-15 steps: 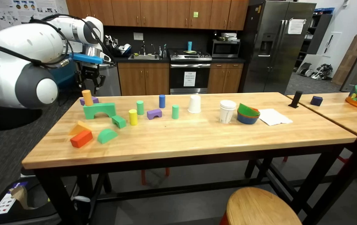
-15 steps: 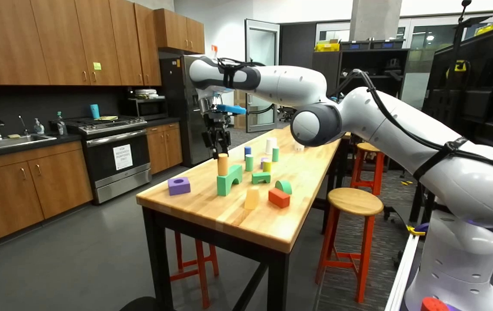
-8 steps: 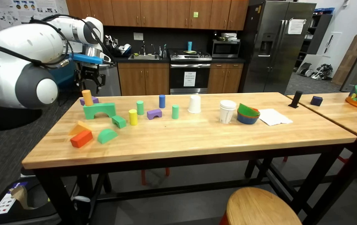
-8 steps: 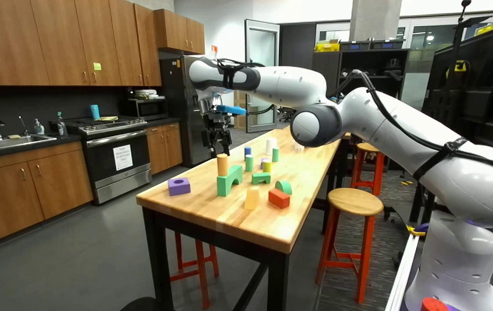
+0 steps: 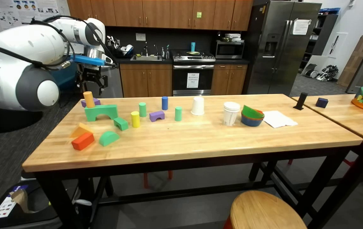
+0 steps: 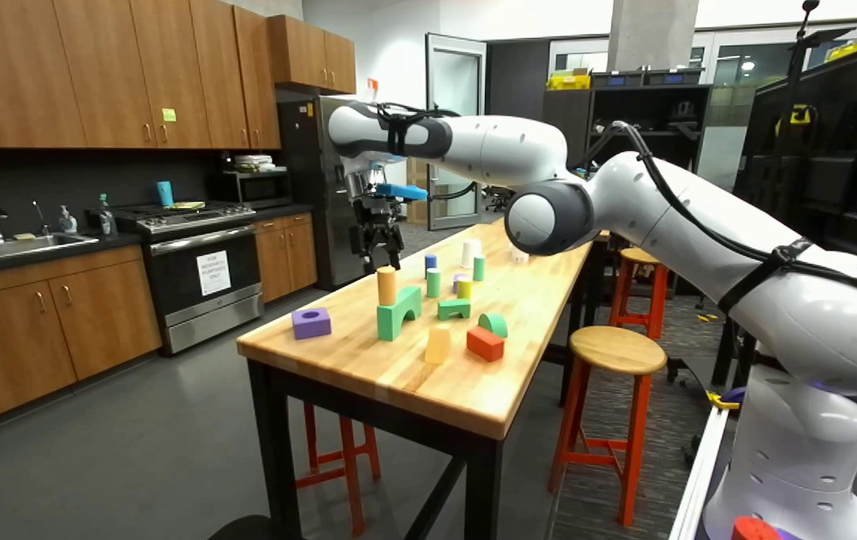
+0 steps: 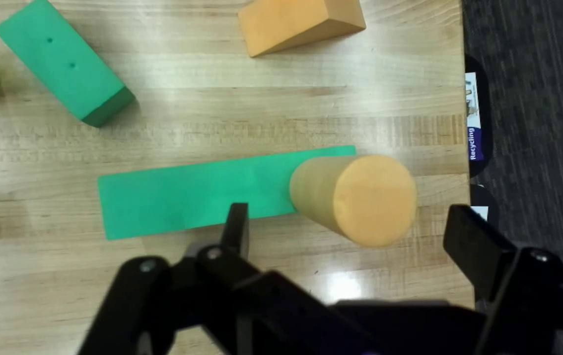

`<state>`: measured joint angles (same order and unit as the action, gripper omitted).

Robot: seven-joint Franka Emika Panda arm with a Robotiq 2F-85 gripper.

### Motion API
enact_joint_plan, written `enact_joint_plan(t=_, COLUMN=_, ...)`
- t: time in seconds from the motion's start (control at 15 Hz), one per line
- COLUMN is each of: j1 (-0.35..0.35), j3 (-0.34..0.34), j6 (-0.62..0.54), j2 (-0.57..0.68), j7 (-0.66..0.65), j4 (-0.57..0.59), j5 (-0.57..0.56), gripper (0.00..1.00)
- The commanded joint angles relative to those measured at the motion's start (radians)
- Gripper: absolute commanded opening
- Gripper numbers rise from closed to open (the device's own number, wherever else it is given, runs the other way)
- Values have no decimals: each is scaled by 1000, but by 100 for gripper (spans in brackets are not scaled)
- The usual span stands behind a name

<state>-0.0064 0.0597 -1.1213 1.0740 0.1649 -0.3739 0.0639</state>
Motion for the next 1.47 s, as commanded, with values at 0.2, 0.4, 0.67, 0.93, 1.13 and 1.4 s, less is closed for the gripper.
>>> enact_joint_plan(t=0.2, j1=17, j3=-16, j6=-10, j2=-41, j7=0, j4=-11, j5=-28, gripper=100)
enact_joint_plan(t=0.4, j1=33, j3=-25, j6=7, j2=-73, j7=10, j4=-7, j5=-52, gripper=100)
enact_joint_plan(t=0.67, j1=56, j3=-43, j6=45, j2=-133, j7=29, j4=-10, j5=-100, gripper=100)
enact_joint_plan(t=0.93, j1=68, j3=-53, j6=122, j2=-191, j7=95, j4=-17, j5=-139, gripper=100)
enact_joint_plan(t=1.13, j1=65, j3=-51, j6=175, j2=-228, j7=162, j4=-19, j5=-149, gripper=100)
enact_joint_plan(t=1.4, j1=43, j3=-42, j6=229, j2=-269, j7=256, j4=-17, j5=-143, gripper=100)
